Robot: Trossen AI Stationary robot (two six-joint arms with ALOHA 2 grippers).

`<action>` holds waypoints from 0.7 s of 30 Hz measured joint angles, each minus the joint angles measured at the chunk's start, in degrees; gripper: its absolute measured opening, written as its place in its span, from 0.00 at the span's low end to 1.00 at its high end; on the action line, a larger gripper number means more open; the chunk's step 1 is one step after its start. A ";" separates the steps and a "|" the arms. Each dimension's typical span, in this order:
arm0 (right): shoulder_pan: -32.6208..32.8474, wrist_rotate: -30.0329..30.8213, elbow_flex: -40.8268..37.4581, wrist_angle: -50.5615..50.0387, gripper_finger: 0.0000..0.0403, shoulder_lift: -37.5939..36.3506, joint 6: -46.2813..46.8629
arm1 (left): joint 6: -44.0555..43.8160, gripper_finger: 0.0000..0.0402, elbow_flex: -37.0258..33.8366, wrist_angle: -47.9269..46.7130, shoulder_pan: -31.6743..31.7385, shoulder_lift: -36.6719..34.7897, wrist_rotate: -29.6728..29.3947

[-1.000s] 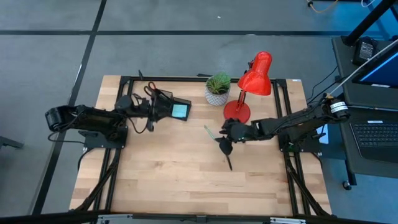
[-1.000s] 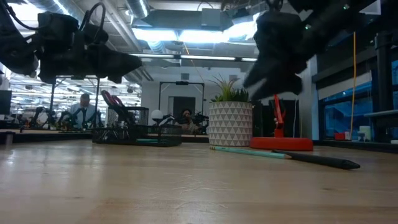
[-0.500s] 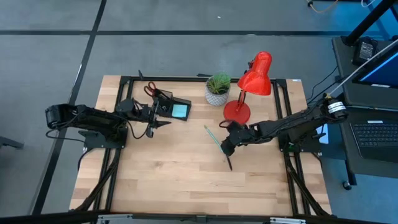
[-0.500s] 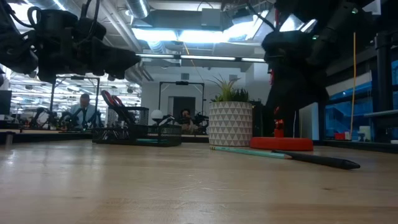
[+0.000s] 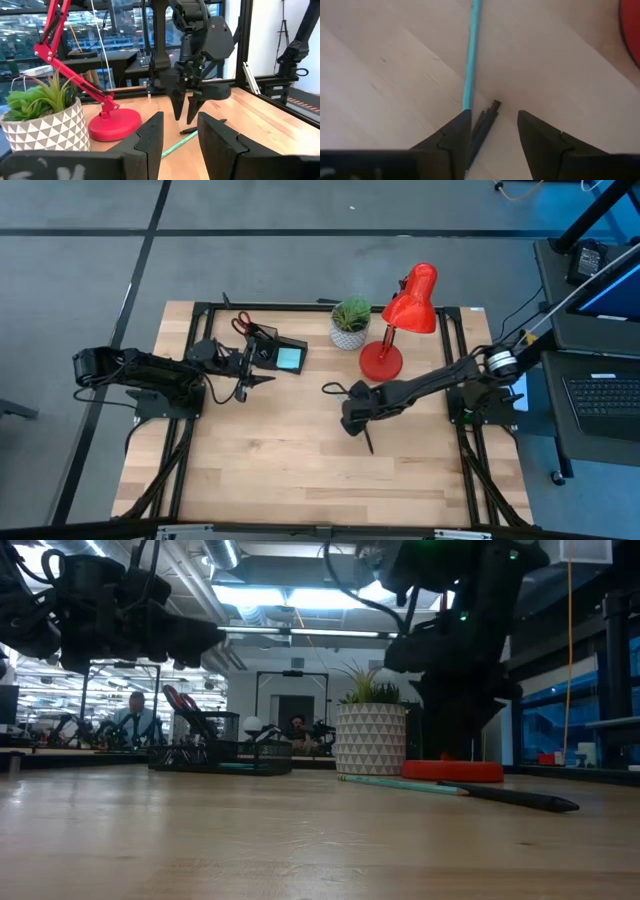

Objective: Pick and place office supplies into organizer
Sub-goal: Put the black pen into the black desk organizer

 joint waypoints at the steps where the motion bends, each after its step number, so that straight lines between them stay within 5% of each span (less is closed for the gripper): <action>1: -0.03 0.00 0.38 0.18 0.40 0.61 0.10 | 0.02 0.28 0.00 -0.24 0.00 0.00 -0.01; 21: -1.01 -3.38 1.08 0.02 0.40 6.52 7.47 | 0.46 0.28 0.00 -1.50 0.00 0.02 0.02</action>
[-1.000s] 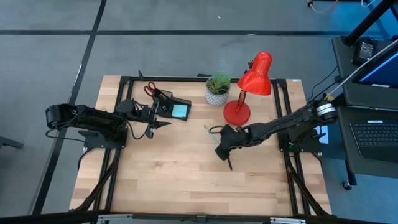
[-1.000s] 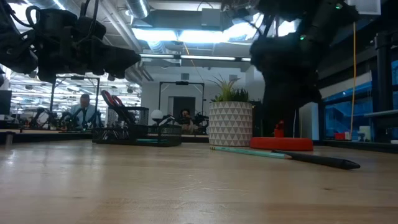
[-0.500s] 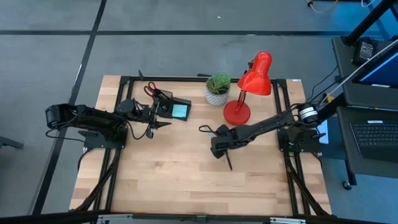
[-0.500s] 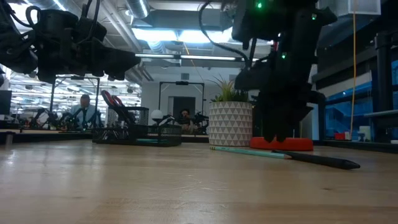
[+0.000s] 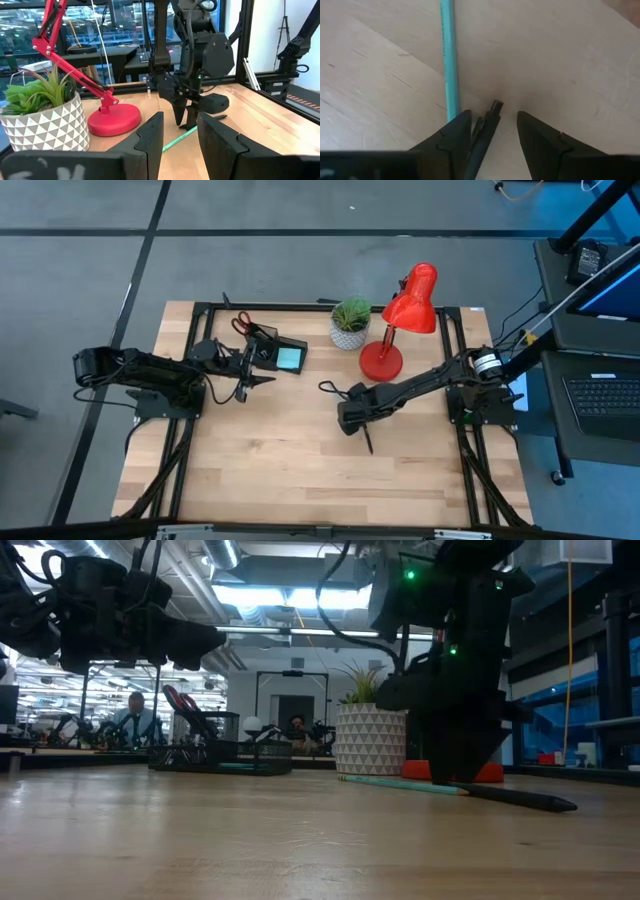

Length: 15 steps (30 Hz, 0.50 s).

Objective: Pick and place office supplies into organizer
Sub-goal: Put the black pen into the black desk organizer

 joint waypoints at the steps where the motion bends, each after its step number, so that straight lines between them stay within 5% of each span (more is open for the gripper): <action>1: 0.00 -0.43 0.08 0.00 0.40 0.22 0.02 | 0.02 0.28 0.00 -0.10 0.00 0.00 0.00; 15: -0.02 -2.02 0.17 -0.09 0.34 1.26 -0.02 | 0.04 0.28 0.00 -0.42 0.00 0.00 -0.04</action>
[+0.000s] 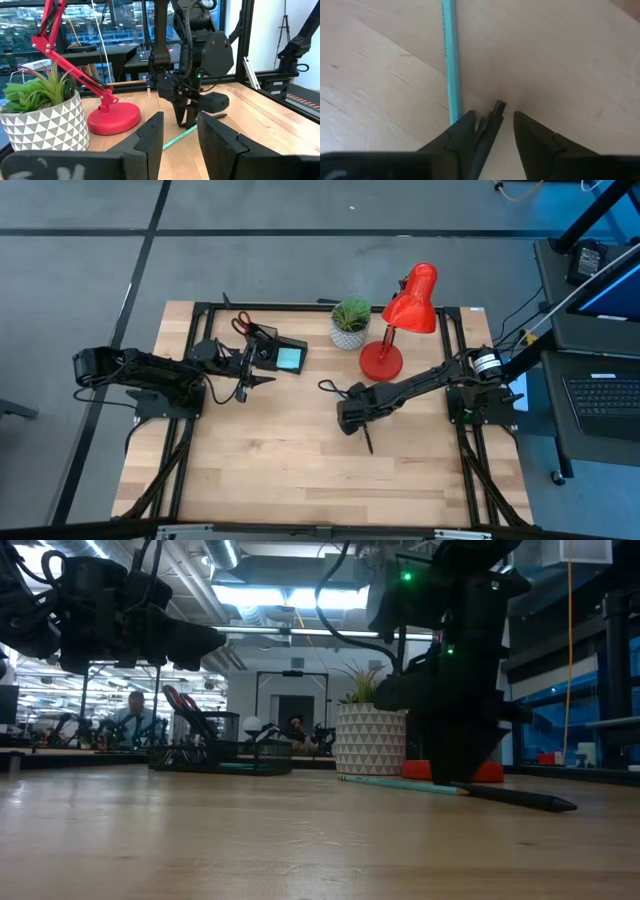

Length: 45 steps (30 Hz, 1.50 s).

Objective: Pick and place office supplies into organizer
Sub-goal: Put the black pen into the black desk organizer

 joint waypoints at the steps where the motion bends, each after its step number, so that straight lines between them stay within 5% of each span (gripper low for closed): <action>1: 0.00 -0.08 0.00 0.01 0.33 0.00 -0.01 | 0.00 0.28 0.00 -0.01 0.00 0.00 -0.01; 12: 0.02 -0.42 -0.07 -0.11 0.12 0.07 -2.13 | 0.00 0.28 0.00 -0.09 0.00 0.00 -0.04; 22: 0.07 0.35 1.98 -1.94 0.10 0.36 -7.04 | 0.02 0.28 0.00 -0.09 0.00 0.00 -0.07; 36: -1.48 14.43 19.27 0.41 0.10 0.48 -32.84 | -3.51 0.28 0.00 -1.77 0.02 0.00 -6.73; 45: -4.54 15.83 22.56 25.56 0.10 0.39 -57.40 | -3.52 0.28 0.00 -1.40 0.02 0.00 -6.56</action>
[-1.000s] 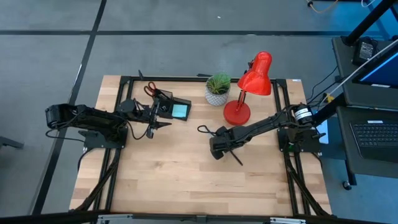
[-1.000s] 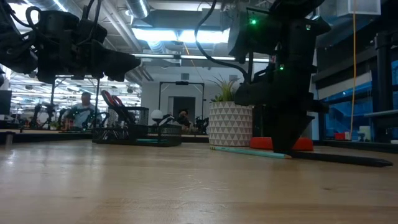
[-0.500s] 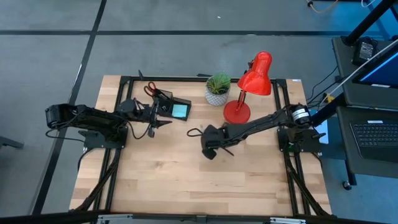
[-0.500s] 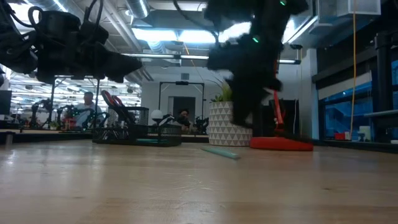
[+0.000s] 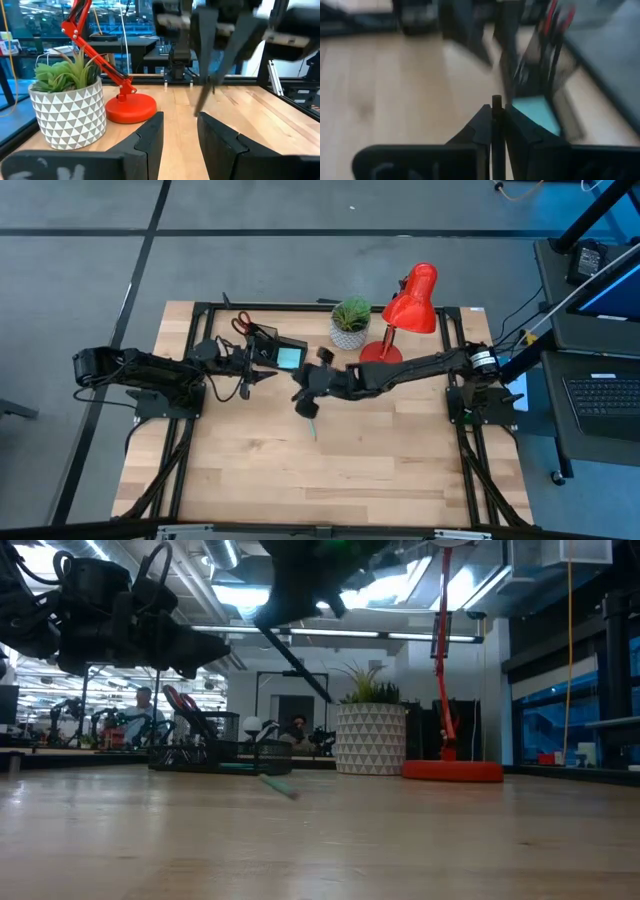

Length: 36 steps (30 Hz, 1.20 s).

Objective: Pick and place office supplies into organizer
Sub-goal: Put the black pen into the black desk organizer

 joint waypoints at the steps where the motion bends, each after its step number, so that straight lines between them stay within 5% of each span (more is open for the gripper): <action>1: -0.51 -0.02 0.00 2.53 0.10 0.00 -2.31 | -0.01 0.28 0.00 -0.05 0.05 0.00 0.04; 8: -5.42 -4.63 0.04 18.60 0.10 -0.04 -12.88 | 0.05 0.28 0.00 -4.65 1.87 -0.02 2.44; 24: -20.33 -25.97 -0.15 48.14 0.10 5.66 -8.67 | -4.04 0.28 0.00 -13.40 4.98 -0.02 32.79; 36: -24.21 -28.73 3.01 61.90 0.10 17.50 -2.26 | -4.04 0.28 0.00 -14.23 4.94 -0.02 33.95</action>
